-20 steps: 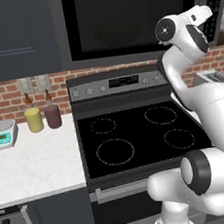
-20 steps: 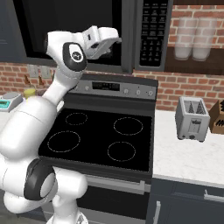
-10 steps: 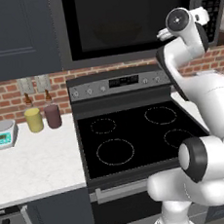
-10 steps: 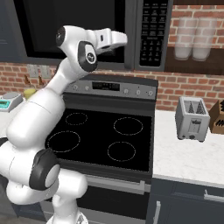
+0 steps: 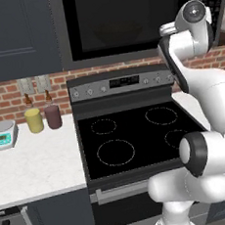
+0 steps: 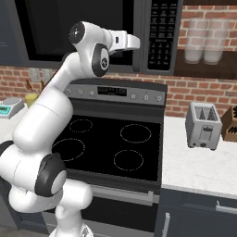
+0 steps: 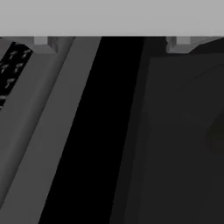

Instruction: Open the microwave, place the bowl with waffle inside the microwave, then close the microwave door and turn it on.

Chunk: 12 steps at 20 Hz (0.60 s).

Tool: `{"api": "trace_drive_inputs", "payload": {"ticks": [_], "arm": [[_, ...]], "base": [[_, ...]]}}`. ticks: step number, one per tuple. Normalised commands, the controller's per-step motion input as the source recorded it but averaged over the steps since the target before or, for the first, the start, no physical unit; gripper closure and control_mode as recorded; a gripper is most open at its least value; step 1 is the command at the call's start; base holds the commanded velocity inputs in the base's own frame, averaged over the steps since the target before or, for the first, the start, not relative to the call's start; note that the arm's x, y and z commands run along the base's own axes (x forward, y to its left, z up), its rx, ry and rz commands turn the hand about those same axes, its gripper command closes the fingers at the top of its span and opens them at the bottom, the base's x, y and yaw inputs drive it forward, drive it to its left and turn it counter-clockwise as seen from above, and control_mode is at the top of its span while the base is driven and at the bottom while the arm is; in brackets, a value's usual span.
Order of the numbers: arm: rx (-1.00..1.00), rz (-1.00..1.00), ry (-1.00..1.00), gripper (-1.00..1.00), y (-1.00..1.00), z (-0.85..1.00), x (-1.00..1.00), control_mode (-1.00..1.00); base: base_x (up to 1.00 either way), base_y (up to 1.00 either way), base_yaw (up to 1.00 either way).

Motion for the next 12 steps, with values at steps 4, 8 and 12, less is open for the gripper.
{"api": "trace_drive_inputs", "payload": {"ticks": [4, 8, 12], "arm": [[0.15, 0.13, -0.02, -1.00, 0.01, -0.27, 0.45, -1.00], [0.14, 0.11, -0.06, -1.00, 0.01, -0.19, 0.06, -1.00], [0.11, 0.06, -0.05, -1.00, 0.00, 0.04, -0.96, -1.00]], "base": [[0.00, 0.00, 0.00], [0.00, 0.00, 0.00], [0.00, 0.00, 0.00]]}}
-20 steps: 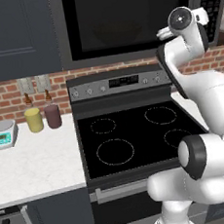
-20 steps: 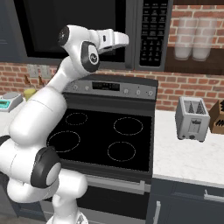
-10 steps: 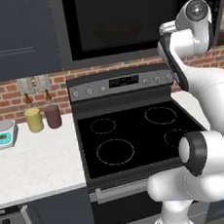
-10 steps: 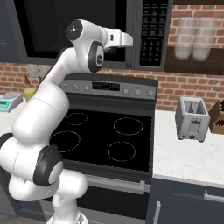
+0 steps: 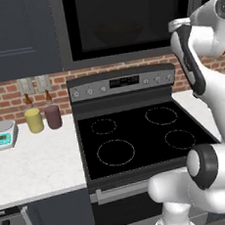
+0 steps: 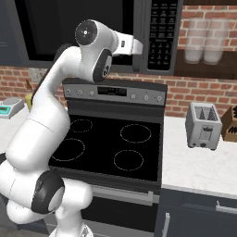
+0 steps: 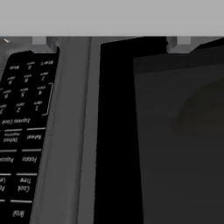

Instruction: Open the microwave, place the bowl with waffle inside the microwave, then close the microwave door and turn it on.

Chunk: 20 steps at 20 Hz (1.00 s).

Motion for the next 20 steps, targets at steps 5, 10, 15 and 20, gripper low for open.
{"api": "trace_drive_inputs", "payload": {"ticks": [5, 10, 15, 20], "arm": [[0.05, 0.11, -0.04, -1.00, 0.00, 0.09, -1.00, -1.00], [0.00, 0.17, -0.05, -1.00, -0.28, -0.04, -0.75, -1.00], [-0.02, 0.19, -0.05, -1.00, -0.47, -0.18, -0.12, -1.00], [-0.03, 0.23, -0.11, -1.00, -0.65, -0.04, 0.00, -1.00]], "base": [[0.00, 0.00, 0.00], [0.00, 0.00, 0.00], [0.00, 0.00, 0.00], [0.00, 0.00, 0.00]]}}
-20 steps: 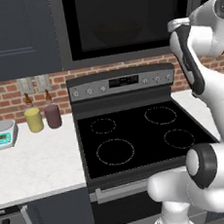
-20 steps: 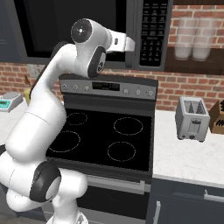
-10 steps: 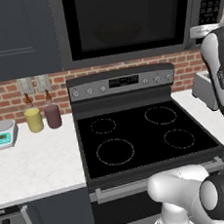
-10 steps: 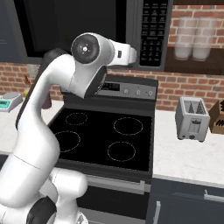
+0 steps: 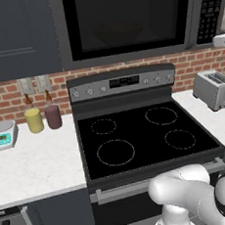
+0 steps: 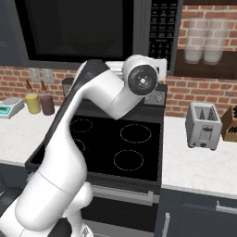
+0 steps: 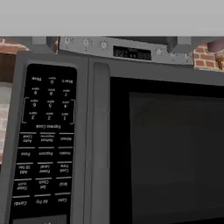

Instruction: Open the microwave, place the bowl with waffle inside the microwave, then close the microwave door and turn it on.

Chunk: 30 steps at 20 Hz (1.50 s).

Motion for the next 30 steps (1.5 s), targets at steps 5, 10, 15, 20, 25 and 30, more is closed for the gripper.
{"api": "trace_drive_inputs", "payload": {"ticks": [5, 10, 15, 20, 25, 30], "arm": [[-0.04, 0.19, -0.10, -1.00, -0.42, -0.07, 0.00, -1.00], [0.00, 0.08, -0.02, 1.00, 0.03, -0.10, 0.00, -1.00], [0.00, 0.09, -0.03, 1.00, 0.20, -0.01, 0.19, -1.00], [0.00, 0.12, -0.20, 1.00, 0.00, -0.05, 0.39, -1.00], [-0.01, 0.14, -0.22, 1.00, -0.05, -0.31, 0.32, -1.00], [-0.09, 0.10, -0.05, 1.00, -0.22, -0.06, 0.30, -1.00]], "base": [[0.00, 0.00, 0.00], [0.00, 0.00, 0.00], [0.00, 0.00, 0.00], [0.00, 0.00, 0.00], [0.00, 0.00, 0.00], [0.00, 0.00, 0.00]]}}
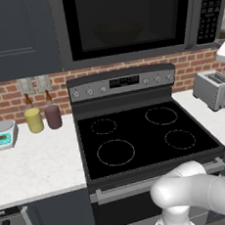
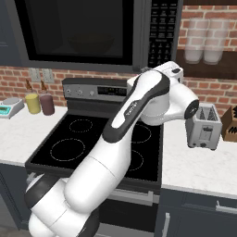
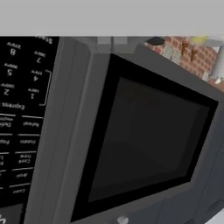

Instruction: Open the microwave, place the bowl with waffle inside the microwave, then close the microwave door and turn it on.

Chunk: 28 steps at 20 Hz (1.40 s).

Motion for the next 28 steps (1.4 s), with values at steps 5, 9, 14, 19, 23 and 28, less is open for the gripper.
{"api": "trace_drive_inputs", "payload": {"ticks": [5, 9, 14, 19, 23, 28], "arm": [[-0.09, 0.02, 0.00, 1.00, -0.01, 0.05, 0.00, -1.00], [-0.01, 0.00, 0.00, 1.00, -0.16, 0.34, -0.04, -1.00], [0.00, 0.00, -0.03, 1.00, -0.01, 0.02, -0.03, -1.00], [-0.04, -0.03, -0.08, 1.00, 0.00, -0.02, 0.00, -1.00], [-0.17, -0.07, -0.01, 1.00, 0.00, 0.00, 0.02, -1.00], [-0.27, -0.12, 0.00, 1.00, 0.00, 0.00, 0.09, -1.00]], "base": [[0.00, 0.00, 0.00], [0.00, 0.00, 0.00], [0.00, 0.00, 0.00], [0.00, 0.00, 0.00], [0.00, 0.00, 0.00], [0.00, 0.00, 0.00]]}}
